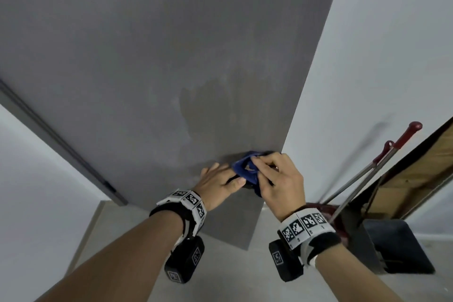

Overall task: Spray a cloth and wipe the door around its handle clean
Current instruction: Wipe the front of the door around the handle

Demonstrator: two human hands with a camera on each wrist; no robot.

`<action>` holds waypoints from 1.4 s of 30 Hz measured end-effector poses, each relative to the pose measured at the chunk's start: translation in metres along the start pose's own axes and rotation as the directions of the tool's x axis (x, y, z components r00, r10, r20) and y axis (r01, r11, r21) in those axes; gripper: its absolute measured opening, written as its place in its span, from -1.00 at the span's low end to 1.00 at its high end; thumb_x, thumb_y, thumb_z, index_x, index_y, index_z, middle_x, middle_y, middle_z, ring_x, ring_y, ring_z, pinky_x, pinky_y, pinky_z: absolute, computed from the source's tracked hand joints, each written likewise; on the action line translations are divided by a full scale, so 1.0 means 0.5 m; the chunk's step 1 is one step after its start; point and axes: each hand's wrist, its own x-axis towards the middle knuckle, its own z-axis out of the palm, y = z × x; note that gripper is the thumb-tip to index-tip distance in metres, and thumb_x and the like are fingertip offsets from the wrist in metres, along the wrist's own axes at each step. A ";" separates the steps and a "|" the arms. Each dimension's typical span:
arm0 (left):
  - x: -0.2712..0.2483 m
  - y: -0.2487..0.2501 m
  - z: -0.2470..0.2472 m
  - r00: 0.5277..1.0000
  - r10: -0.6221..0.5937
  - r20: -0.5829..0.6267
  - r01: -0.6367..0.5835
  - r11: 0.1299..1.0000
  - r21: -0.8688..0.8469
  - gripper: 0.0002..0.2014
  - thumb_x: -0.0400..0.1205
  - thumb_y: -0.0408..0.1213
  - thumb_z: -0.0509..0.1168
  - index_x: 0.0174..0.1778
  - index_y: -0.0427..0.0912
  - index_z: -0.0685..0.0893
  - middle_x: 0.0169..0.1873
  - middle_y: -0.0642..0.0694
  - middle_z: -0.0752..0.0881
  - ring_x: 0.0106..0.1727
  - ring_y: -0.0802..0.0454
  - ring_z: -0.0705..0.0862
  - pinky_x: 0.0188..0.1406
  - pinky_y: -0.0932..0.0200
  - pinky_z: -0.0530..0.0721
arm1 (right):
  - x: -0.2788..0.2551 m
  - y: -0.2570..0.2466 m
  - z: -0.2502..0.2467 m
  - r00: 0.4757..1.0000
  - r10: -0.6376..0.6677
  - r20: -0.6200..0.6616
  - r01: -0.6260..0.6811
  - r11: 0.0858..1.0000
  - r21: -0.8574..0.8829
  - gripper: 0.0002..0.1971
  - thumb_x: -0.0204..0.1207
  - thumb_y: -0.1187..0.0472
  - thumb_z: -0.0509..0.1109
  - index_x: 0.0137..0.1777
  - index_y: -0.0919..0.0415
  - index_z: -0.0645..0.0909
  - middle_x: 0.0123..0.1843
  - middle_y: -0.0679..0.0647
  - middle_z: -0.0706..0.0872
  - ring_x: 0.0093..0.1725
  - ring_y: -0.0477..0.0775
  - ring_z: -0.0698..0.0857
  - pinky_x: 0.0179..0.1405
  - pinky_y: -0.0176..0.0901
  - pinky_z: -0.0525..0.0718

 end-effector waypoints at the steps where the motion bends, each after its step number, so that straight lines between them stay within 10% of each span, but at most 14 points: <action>1: -0.010 0.000 0.003 1.000 -0.002 -0.001 0.002 1.000 0.006 -0.34 0.56 0.35 -0.18 0.46 0.20 0.50 0.29 0.12 0.54 0.32 -0.02 0.39 0.11 0.16 0.12 | -0.017 -0.001 -0.006 1.000 0.008 0.006 -0.008 1.000 -0.022 -0.71 0.56 0.32 0.31 0.13 0.22 0.84 -0.03 0.06 0.73 -0.06 0.22 0.69 -0.20 -0.03 0.68; 6: -0.035 0.002 0.019 0.997 -0.042 -0.067 0.044 0.999 0.023 -0.58 0.64 0.33 -0.11 -0.11 0.08 0.41 -0.03 0.07 0.46 0.16 -0.04 0.40 0.16 0.04 0.26 | -0.120 0.027 -0.052 0.956 0.227 0.184 -0.221 0.974 -0.055 -0.74 0.46 0.42 0.44 0.03 0.14 0.84 -0.08 -0.08 0.65 -0.12 0.15 0.74 -0.24 0.06 0.76; 10: -0.054 0.002 0.032 0.990 -0.049 -0.130 0.048 0.999 -0.012 -0.45 0.42 0.41 -0.29 -0.14 0.10 0.39 -0.06 0.09 0.42 0.11 -0.02 0.38 0.15 0.04 0.24 | -0.075 -0.027 -0.106 0.985 0.170 -0.016 -0.167 0.979 0.118 -0.72 0.46 0.51 0.49 0.10 0.23 0.84 -0.02 -0.02 0.75 -0.07 0.00 0.75 -0.02 -0.13 0.74; 14: -0.075 0.003 0.041 0.983 -0.094 -0.160 0.096 0.995 0.005 -0.30 0.38 0.42 -0.33 0.00 -0.04 0.44 0.00 0.02 0.42 0.13 -0.04 0.39 0.24 0.03 0.28 | 0.023 -0.106 -0.087 0.986 -0.148 0.076 0.148 0.989 -0.001 -0.82 0.49 0.35 0.52 0.06 0.19 0.83 -0.03 0.03 0.78 -0.07 0.09 0.77 -0.20 -0.09 0.74; 16: -0.087 0.001 0.048 0.977 -0.133 -0.165 0.133 0.991 -0.010 -0.22 0.38 0.41 -0.36 0.09 -0.11 0.45 0.02 -0.03 0.44 0.15 -0.06 0.39 0.31 0.02 0.28 | 0.059 -0.121 -0.063 0.911 -0.276 0.305 0.346 0.915 -0.205 -0.87 0.32 0.17 0.64 -0.14 0.09 0.81 -0.18 -0.04 0.73 -0.18 0.09 0.73 -0.55 -0.18 0.51; 21: -0.110 0.001 0.066 0.956 -0.188 -0.227 0.185 0.982 -0.032 -0.43 0.47 0.32 -0.34 0.03 0.02 0.37 0.00 0.04 0.41 0.21 -0.02 0.39 0.26 0.14 0.20 | 0.099 -0.155 -0.043 0.739 -0.344 0.580 0.595 0.736 -0.321 -0.79 0.03 0.11 0.70 -0.51 0.04 0.68 -0.36 -0.06 0.64 -0.17 0.08 0.71 -0.55 -0.26 0.20; 28: -0.129 -0.007 0.081 0.938 -0.157 -0.309 0.134 0.986 -0.095 -0.23 0.45 0.31 -0.36 0.23 -0.03 0.54 0.07 0.10 0.47 0.23 0.03 0.39 0.27 0.18 0.22 | 0.002 -0.071 -0.085 0.907 -0.325 0.267 0.376 0.911 -0.170 -0.79 0.56 0.21 0.30 -0.02 0.13 0.79 -0.15 0.05 0.72 -0.48 0.15 0.67 -0.68 -0.08 0.55; 38: -0.121 -0.011 0.116 0.861 -0.137 -0.489 0.060 0.983 -0.171 -0.36 0.61 0.23 -0.25 0.39 0.01 0.52 0.30 0.09 0.49 0.39 0.11 0.35 0.47 0.21 0.23 | -0.095 -0.030 -0.031 0.995 0.040 0.092 -0.042 0.999 0.022 -0.83 0.45 0.38 0.53 -0.06 0.21 0.60 -0.06 0.10 0.55 -0.37 0.17 0.63 -0.60 0.04 0.63; 42: -0.113 -0.023 0.134 0.820 -0.100 -0.564 0.024 0.990 -0.141 -0.44 0.66 0.18 -0.22 0.25 -0.02 0.55 0.14 0.05 0.51 0.21 0.06 0.41 0.36 0.13 0.37 | -0.125 -0.002 0.013 0.998 0.004 0.065 -0.005 1.000 0.010 -0.88 0.45 0.35 0.51 -0.13 0.19 0.62 -0.08 0.01 0.48 -0.40 0.16 0.57 -0.66 0.01 0.57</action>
